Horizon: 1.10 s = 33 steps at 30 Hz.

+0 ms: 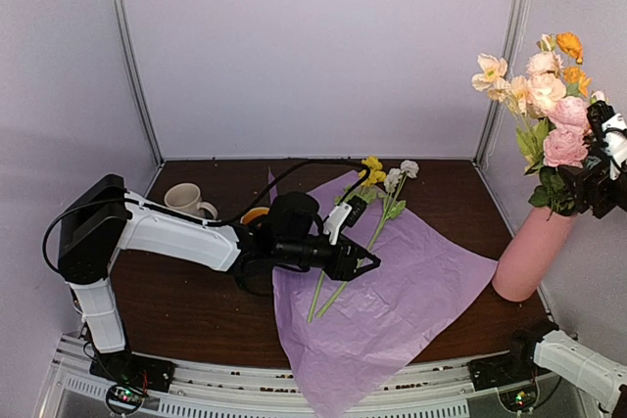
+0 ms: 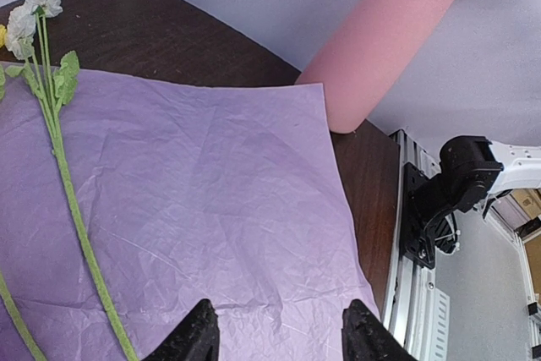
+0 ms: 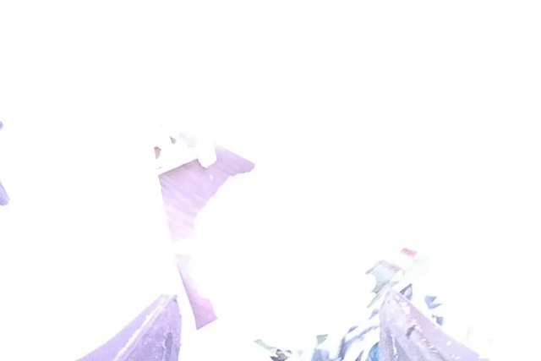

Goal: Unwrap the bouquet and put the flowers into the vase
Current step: Place the fake flower in the vase, then pick up the fake flower from the flattened wrapping paper.

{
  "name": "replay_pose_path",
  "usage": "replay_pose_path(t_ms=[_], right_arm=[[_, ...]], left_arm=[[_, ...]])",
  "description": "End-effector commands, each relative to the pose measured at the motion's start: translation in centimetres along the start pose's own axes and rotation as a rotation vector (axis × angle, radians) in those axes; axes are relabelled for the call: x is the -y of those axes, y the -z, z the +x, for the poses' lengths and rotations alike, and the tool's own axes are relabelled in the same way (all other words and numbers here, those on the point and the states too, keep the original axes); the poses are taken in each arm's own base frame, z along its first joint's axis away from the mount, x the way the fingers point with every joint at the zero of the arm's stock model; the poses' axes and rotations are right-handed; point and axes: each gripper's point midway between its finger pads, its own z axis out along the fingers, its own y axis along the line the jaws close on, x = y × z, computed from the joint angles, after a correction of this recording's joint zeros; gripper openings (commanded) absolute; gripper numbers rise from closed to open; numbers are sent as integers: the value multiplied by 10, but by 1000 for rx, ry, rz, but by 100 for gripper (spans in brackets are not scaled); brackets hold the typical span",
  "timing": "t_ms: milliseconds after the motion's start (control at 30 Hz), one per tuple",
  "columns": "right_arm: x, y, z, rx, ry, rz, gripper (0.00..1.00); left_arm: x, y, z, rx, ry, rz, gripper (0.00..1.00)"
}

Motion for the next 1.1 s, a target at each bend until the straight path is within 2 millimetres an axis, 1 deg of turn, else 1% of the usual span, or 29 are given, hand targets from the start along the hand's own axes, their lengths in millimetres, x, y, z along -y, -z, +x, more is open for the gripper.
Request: replay_pose_path(t_ms=[0,167,233,300,367,400,467,533,600,667,733,767,833,900,1000,1067], right_arm=[[-1,13,-22,46,-33,-61,82],[22,39,-71,169,-79,-36,83],[24,51,-94,234,-81,-65,83],[22,61,-118,303,-72,-122,83],[14,70,-142,382,-56,-205,80],[7,80,-158,451,-49,-269,78],[-7,83,-178,527,-46,-386,75],[-21,76,-192,565,-54,-493,74],[-36,59,-199,564,-60,-600,74],[-55,37,-202,537,-50,-700,73],[-82,21,-198,499,2,-774,73],[-102,11,-191,468,37,-818,73],[-138,-1,-178,418,80,-918,73],[-168,-13,-162,359,108,-988,73],[-202,-36,-135,295,127,-1009,72],[-215,-61,-119,247,81,-922,71]], left_arm=[[5,2,-19,46,-25,21,52],[-1,1,-14,21,-16,-10,52],[-5,1,-11,-7,-14,-37,52],[-11,2,-6,-45,-18,-72,52],[-17,4,0,-82,-25,-113,52],[-20,6,2,-95,-27,-130,52],[-23,8,7,-123,-26,-156,52],[-26,9,9,-144,-22,-174,52],[-29,10,11,-159,-16,-192,52],[-33,13,13,-164,-3,-223,52],[-41,19,12,-159,15,-276,51],[-44,22,10,-153,21,-305,51],[-50,27,4,-145,33,-356,51],[-56,29,2,-168,48,-414,52],[-70,33,1,-230,79,-529,51],[-82,38,2,-249,95,-605,50]])
